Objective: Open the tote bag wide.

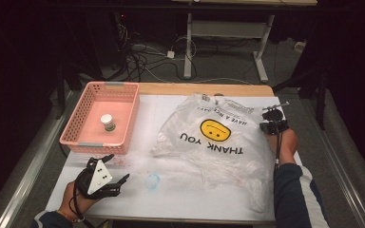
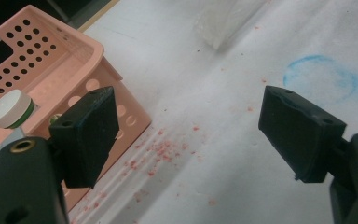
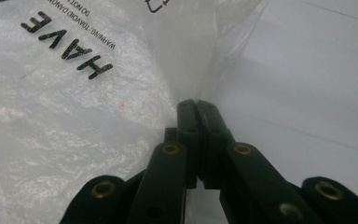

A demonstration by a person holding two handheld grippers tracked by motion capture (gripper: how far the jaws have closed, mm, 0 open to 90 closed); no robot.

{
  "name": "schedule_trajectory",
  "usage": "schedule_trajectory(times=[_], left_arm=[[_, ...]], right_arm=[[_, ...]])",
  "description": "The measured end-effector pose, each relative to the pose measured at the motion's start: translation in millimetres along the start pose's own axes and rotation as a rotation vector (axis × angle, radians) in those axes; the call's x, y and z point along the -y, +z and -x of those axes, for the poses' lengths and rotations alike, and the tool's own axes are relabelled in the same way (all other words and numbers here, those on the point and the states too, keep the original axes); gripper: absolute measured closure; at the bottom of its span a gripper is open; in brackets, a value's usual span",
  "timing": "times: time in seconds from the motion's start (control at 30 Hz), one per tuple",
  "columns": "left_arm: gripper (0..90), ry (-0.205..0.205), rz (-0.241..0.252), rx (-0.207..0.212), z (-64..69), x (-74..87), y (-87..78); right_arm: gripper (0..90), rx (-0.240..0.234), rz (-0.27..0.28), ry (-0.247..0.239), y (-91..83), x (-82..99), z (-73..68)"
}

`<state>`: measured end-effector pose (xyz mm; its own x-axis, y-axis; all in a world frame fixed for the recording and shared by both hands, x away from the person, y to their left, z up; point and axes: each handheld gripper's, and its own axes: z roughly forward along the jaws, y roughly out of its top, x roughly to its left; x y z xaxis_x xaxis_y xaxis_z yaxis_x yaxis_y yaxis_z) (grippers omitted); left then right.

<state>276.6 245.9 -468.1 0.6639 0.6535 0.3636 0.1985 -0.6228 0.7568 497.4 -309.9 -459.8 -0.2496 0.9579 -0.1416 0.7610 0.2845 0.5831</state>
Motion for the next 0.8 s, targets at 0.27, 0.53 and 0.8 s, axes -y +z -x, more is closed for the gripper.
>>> schedule_trajectory(times=[0.27,0.53,0.8], left_arm=[[19.7,0.004,-0.006,0.004,0.4,-0.4,0.6],[19.7,-0.001,-0.019,0.002,1.0,0.1,1.1],[19.6,-0.012,-0.034,-0.011,-0.1,0.7,1.9]], right_arm=[[88.8,-0.077,0.0,-0.04,-20.7,25.8,-5.4],[78.4,-0.166,0.075,-0.062,-40.7,57.2,-29.6],[60.9,-0.23,0.304,-0.15,-96.4,57.6,-53.7]])
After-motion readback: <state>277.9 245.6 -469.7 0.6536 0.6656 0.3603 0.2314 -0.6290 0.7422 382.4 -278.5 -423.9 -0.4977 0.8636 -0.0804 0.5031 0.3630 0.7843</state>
